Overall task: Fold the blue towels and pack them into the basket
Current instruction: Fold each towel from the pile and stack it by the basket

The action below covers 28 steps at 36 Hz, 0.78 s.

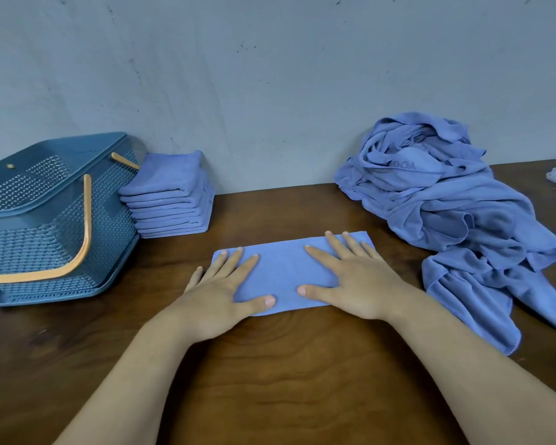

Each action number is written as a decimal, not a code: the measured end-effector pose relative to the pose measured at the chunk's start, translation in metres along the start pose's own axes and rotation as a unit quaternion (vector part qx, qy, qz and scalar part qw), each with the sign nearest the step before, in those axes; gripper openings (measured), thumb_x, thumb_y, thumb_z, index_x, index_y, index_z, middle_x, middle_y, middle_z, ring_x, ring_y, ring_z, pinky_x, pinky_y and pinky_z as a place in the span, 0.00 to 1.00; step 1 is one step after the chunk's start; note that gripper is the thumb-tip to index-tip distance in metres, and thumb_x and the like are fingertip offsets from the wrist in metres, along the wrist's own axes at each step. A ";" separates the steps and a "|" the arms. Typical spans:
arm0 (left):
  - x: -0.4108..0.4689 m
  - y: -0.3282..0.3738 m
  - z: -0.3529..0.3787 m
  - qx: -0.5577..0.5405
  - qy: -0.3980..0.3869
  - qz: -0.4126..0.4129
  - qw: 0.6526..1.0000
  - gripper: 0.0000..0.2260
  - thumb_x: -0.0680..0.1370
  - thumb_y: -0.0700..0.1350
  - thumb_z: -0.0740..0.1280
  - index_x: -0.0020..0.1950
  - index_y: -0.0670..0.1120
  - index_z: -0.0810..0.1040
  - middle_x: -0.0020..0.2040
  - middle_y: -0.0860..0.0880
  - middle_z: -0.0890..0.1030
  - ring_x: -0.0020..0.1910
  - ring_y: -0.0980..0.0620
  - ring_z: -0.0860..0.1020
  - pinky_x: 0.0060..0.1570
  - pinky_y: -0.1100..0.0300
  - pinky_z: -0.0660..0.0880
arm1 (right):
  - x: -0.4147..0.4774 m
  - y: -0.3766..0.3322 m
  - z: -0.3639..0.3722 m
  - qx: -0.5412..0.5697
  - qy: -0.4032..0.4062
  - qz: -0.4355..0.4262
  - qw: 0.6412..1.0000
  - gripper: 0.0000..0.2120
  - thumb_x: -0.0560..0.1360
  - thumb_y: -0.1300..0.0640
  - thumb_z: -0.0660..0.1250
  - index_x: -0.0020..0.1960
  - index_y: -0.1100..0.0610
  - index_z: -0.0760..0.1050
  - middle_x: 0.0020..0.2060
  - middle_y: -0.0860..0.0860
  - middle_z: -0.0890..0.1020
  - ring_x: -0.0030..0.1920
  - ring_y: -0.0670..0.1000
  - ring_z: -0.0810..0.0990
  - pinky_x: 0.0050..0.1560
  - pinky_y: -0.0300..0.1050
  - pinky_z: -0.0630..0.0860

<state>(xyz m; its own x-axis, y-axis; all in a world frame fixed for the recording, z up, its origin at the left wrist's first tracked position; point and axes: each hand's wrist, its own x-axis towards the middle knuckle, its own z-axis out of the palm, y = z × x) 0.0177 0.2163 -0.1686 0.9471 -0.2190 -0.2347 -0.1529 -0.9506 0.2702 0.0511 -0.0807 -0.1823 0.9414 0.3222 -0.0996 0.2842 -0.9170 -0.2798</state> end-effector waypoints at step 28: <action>0.012 0.007 -0.004 0.022 0.024 0.013 0.999 0.36 0.80 0.76 0.46 0.86 0.66 0.41 0.86 0.64 0.41 0.84 0.61 0.36 0.84 0.46 0.39 | -0.021 0.034 -0.031 0.000 -0.005 0.016 1.000 0.49 0.65 0.12 0.52 0.82 0.31 0.53 0.81 0.33 0.55 0.82 0.45 0.51 0.81 0.55 0.54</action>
<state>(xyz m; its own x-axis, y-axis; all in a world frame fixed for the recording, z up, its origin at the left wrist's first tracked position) 0.0287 0.2076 -0.1655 0.9550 -0.2335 -0.1827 -0.1885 -0.9538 0.2340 0.0463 -0.1257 -0.1600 0.9483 0.2949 -0.1173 0.2539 -0.9267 -0.2769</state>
